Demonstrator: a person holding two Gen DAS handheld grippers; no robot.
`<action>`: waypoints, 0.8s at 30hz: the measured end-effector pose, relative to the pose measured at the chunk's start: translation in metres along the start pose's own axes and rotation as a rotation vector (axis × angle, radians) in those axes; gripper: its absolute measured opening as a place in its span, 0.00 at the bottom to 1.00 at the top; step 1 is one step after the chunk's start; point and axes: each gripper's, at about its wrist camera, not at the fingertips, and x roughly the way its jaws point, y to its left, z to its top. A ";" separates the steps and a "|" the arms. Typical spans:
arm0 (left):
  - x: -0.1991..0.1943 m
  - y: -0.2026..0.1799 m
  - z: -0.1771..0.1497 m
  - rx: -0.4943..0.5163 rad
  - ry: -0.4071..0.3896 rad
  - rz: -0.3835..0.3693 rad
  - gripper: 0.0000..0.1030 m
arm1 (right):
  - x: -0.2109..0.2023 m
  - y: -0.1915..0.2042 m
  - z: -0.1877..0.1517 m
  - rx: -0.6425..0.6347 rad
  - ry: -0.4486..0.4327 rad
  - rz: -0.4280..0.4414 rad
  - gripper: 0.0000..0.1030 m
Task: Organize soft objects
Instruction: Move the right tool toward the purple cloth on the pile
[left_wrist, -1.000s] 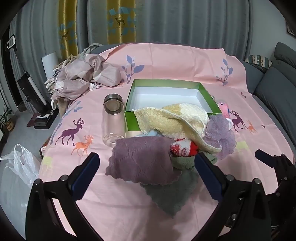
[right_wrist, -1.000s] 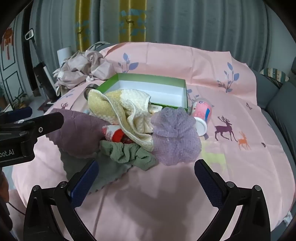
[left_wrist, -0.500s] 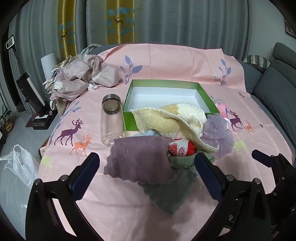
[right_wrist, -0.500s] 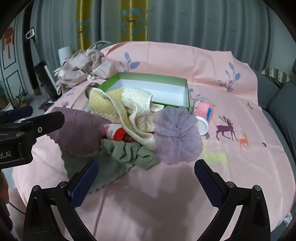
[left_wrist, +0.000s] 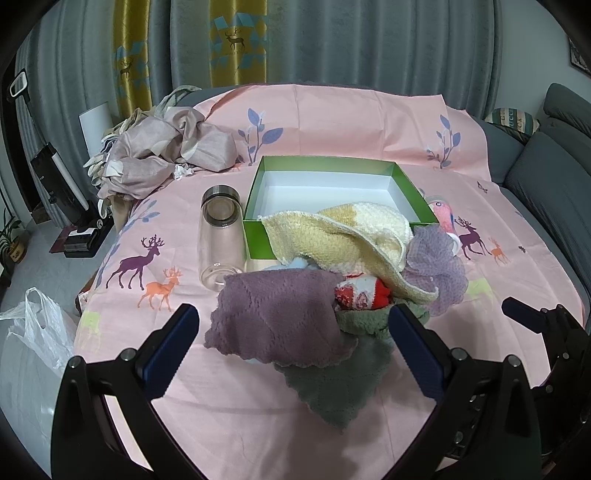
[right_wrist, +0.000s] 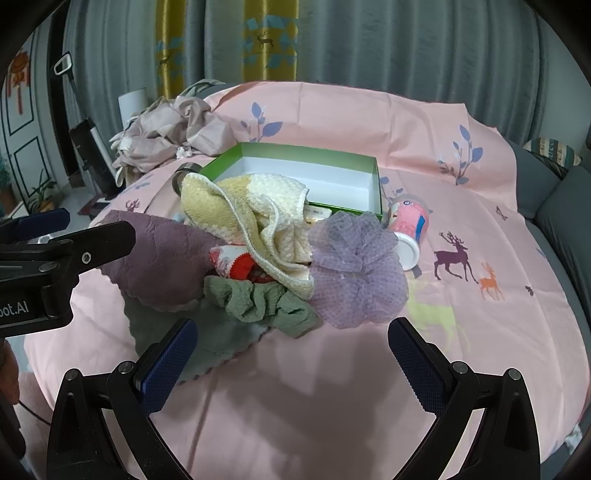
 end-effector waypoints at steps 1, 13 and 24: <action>0.001 0.000 -0.001 0.000 0.001 -0.002 0.99 | 0.000 0.000 0.000 0.000 0.001 0.001 1.00; 0.039 0.055 -0.014 -0.146 0.129 -0.140 0.99 | 0.014 0.005 -0.010 0.034 0.041 0.150 1.00; 0.060 0.088 -0.032 -0.293 0.197 -0.353 0.99 | 0.034 0.028 -0.021 0.015 0.090 0.309 1.00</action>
